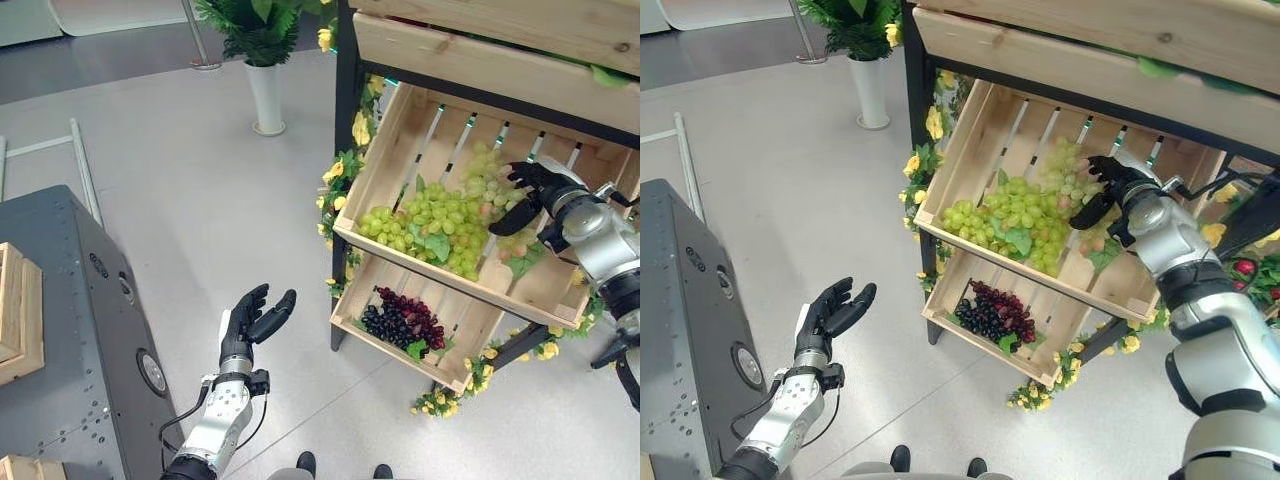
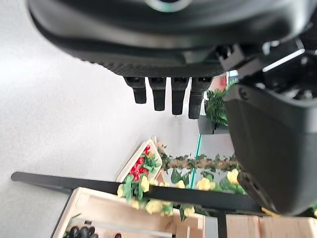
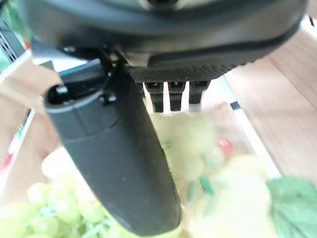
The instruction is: Pick up the fruits from the basket on one side to the basket on the other side
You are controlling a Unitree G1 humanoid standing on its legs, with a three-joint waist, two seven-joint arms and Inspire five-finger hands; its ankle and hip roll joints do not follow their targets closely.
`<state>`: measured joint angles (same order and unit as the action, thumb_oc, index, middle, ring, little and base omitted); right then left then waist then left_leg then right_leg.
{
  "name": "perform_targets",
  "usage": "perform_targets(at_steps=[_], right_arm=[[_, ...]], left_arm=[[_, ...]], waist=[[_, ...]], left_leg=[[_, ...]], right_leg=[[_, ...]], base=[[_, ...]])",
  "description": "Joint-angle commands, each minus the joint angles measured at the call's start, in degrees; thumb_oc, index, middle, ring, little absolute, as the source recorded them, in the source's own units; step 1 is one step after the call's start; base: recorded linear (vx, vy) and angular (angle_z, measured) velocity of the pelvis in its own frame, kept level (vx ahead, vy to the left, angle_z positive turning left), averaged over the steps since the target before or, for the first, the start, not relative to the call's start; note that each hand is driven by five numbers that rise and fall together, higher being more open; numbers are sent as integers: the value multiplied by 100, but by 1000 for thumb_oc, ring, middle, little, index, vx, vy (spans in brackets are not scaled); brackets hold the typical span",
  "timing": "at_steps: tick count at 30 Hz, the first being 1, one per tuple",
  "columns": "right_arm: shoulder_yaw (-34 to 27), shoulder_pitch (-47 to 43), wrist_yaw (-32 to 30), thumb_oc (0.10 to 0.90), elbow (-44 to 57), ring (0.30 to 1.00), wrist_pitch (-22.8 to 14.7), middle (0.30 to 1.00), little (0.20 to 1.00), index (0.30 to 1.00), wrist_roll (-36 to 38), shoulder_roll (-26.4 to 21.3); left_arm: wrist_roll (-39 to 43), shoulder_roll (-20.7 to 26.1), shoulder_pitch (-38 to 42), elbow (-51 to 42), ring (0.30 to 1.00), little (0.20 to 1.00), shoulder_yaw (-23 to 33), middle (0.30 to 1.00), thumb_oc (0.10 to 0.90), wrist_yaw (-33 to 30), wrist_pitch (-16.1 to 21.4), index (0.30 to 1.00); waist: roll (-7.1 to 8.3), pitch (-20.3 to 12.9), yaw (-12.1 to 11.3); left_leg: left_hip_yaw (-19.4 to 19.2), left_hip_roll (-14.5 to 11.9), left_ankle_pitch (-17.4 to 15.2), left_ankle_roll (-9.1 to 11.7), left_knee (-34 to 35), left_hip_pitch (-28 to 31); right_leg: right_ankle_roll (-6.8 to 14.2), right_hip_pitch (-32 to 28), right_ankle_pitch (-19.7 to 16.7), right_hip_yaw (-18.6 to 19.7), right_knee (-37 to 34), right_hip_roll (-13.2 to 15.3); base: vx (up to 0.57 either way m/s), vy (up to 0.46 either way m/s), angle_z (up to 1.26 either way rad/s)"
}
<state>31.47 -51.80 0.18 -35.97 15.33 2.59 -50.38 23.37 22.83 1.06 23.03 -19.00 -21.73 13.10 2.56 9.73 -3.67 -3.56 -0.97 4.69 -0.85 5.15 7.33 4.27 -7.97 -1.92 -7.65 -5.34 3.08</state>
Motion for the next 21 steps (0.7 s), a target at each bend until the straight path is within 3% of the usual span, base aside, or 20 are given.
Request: perform_targets(at_steps=[1, 7, 14, 16, 17, 19, 21], right_arm=[[-488, -411, -1206, 800, 453, 900, -356, 900, 900, 900, -695, -39], [-858, 886, -1951, 800, 2521, 900, -288, 900, 900, 900, -2045, 431], [-923, 1590, -2203, 800, 3540, 900, -494, 900, 900, 900, -2788, 769], [-976, 1732, -2190, 800, 3831, 900, -621, 900, 900, 900, -2758, 770], [-1036, 1907, -2218, 800, 4096, 900, -891, 900, 900, 900, -2731, 749], [-1045, 1969, -2209, 800, 4247, 900, -959, 900, 900, 900, -2746, 758], [-990, 2061, -2434, 800, 4597, 900, -1377, 900, 900, 900, -2997, 801]], left_arm=[[48, 75, 583, -261, 900, 900, -172, 900, 800, -225, 643, 900], [-44, -58, 442, -404, 900, 900, -82, 900, 800, -407, 582, 900], [-139, -180, 464, -476, 900, 900, -51, 900, 800, -670, 559, 900], [-168, -185, 437, -530, 900, 900, -31, 900, 800, -720, 533, 900], [-210, -186, 388, -568, 900, 900, 10, 900, 800, -758, 528, 900], [-212, -187, 377, -578, 900, 900, 15, 900, 800, -775, 525, 900], [-253, -217, 348, -556, 900, 900, 6, 900, 800, -811, 527, 900]], waist=[[72, -408, -66], [-7, -340, 77], [-91, -293, 178], [-99, -294, 200], [-109, -300, 219], [-114, -302, 224], [-128, -309, 226]], left_leg=[[44, 100, -960, 50, -15, 183], [-4, 90, -976, -4, -15, 157], [-53, 81, -1023, -23, -15, 137], [-65, 78, -1035, -20, -15, 139], [-77, 76, -1042, -13, -15, 143], [-79, 77, -1046, -11, -15, 143], [-73, 86, -1054, -9, -15, 143]], right_leg=[[-32, -98, 245, -104, 34, 88], [-29, -37, 258, 12, 34, 79], [-22, 11, 278, 105, 34, 64], [-17, 15, 284, 120, 34, 59], [-14, 15, 290, 125, 34, 57], [-10, 17, 291, 129, 34, 57], [-4, 19, 300, 135, 34, 57]], base=[[0, 0, 0], [-13, -5, -4], [-12, 0, -9], [-1, -1, -2], [0, 0, 0], [0, 0, 0], [0, 0, 0]])
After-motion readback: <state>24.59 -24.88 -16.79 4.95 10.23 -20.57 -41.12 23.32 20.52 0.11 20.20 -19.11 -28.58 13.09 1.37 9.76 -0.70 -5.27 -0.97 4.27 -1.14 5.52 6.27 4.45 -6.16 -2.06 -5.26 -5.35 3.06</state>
